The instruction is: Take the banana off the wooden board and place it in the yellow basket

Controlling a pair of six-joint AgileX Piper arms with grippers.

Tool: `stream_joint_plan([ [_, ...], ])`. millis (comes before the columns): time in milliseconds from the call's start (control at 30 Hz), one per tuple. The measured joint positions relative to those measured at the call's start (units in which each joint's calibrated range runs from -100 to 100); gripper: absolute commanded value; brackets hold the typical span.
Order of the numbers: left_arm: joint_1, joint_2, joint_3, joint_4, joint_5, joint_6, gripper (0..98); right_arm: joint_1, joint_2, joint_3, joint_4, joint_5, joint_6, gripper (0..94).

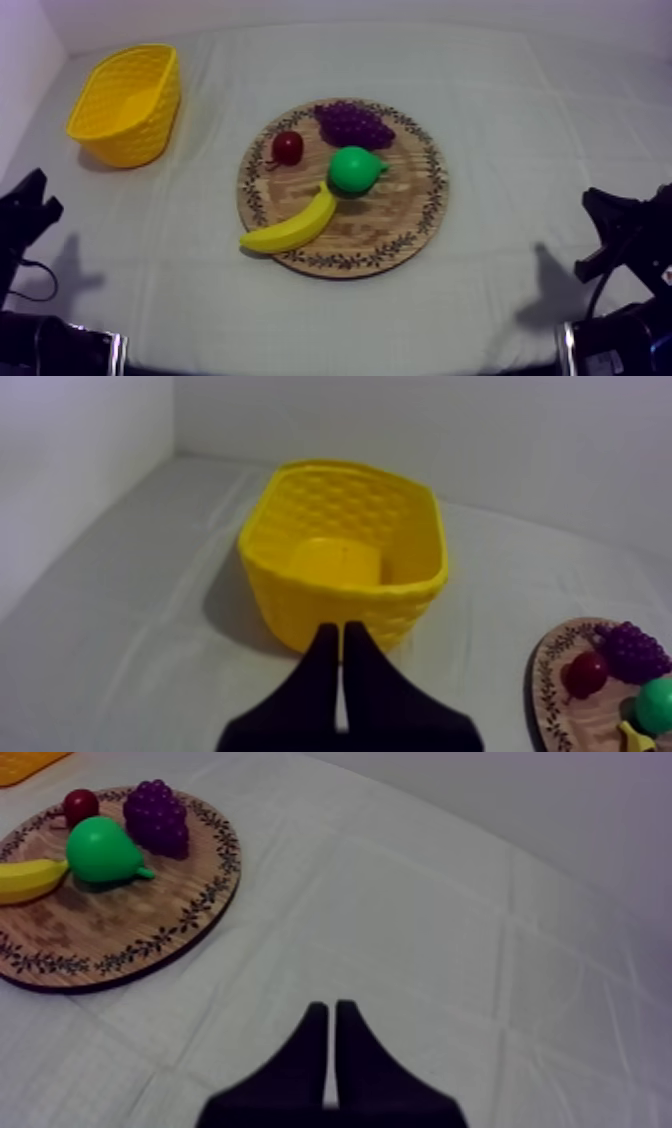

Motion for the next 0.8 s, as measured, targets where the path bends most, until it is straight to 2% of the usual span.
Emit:
stream_joint_plan([
  [200,3.5,11.2,-12.9,-0.48,-0.3,0.1,0.4,0.0,0.0,0.0,0.0,0.0,0.0,0.5],
  [333,7.4,19.3,-22.9,-2.67,1.5,1.7,0.3,0.0,0.0,0.0,0.0,0.0,0.0,0.5],
  [433,10.6,25.4,-31.1,-3.87,5.8,2.1,0.5,0.0,0.0,0.0,0.0,0.0,0.0,0.5],
  [600,15.9,35.1,-45.9,-4.37,16.0,-0.3,1.1,0.0,0.0,0.0,0.0,0.0,0.0,0.5],
  [800,22.7,42.7,-59.5,-5.23,23.7,-4.4,2.0,0.0,0.0,0.0,0.0,0.0,0.0,0.5],
])
